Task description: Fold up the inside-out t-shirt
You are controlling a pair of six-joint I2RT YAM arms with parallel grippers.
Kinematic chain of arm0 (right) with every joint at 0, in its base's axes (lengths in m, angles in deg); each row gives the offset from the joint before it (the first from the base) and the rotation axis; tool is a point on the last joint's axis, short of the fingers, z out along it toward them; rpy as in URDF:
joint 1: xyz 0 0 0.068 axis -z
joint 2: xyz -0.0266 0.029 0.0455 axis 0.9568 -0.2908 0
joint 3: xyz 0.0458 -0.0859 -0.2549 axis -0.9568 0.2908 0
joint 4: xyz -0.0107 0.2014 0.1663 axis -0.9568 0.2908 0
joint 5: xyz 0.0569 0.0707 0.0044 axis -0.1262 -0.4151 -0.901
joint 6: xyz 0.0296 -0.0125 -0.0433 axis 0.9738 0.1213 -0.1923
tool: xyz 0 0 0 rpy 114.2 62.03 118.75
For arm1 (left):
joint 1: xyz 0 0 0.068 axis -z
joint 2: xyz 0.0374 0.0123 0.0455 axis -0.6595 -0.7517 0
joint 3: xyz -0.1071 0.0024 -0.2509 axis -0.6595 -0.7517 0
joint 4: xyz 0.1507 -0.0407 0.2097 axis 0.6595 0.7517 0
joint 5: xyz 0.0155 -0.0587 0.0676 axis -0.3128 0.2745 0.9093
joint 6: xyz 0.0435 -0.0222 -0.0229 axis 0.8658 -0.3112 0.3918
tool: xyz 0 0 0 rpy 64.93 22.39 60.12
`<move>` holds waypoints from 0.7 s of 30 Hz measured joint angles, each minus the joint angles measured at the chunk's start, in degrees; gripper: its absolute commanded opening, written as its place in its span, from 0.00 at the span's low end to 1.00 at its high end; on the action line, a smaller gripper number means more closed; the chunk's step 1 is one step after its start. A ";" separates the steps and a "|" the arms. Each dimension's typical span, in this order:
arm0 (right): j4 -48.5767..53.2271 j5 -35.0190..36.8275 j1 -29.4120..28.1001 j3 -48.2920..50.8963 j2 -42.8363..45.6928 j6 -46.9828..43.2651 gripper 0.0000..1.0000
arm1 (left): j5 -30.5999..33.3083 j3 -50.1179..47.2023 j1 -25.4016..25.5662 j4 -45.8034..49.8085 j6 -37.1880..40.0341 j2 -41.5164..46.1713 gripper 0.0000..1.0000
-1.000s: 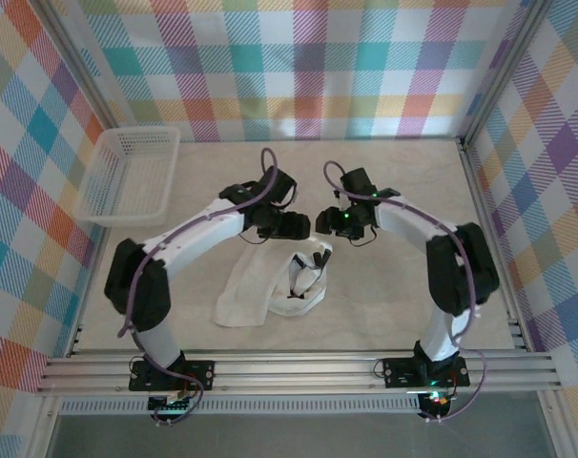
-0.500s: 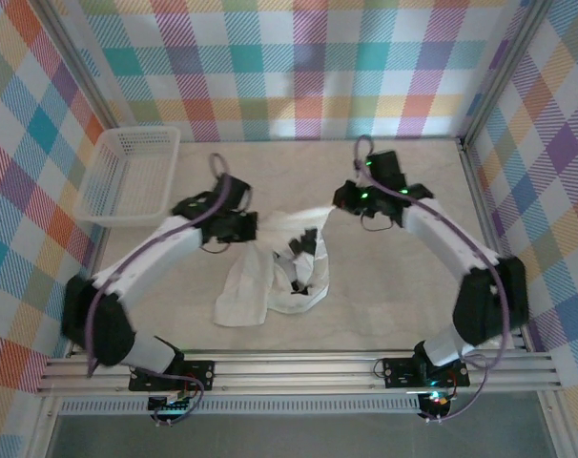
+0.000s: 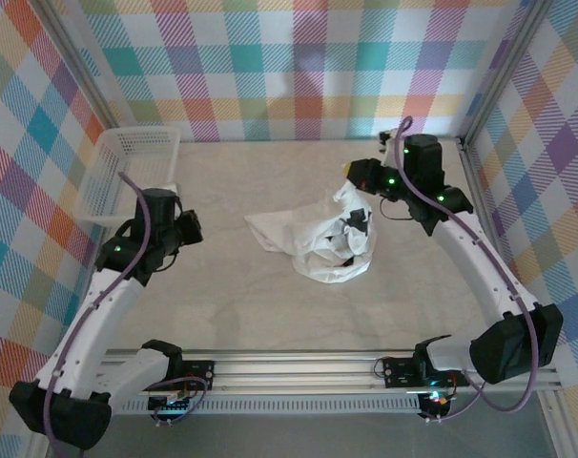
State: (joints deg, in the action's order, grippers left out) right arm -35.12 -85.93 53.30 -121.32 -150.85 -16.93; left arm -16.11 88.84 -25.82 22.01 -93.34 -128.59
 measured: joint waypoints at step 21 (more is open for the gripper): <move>6.67 15.85 -9.27 1.57 -12.68 -6.19 0.62 | -17.53 7.72 10.38 -7.45 -3.80 -25.11 0.63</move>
State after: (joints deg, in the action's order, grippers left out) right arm -28.45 -70.09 44.03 -119.75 -163.52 -23.11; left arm -33.64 96.56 -15.44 14.56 -97.14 -153.71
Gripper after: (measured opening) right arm 0.615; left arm 0.581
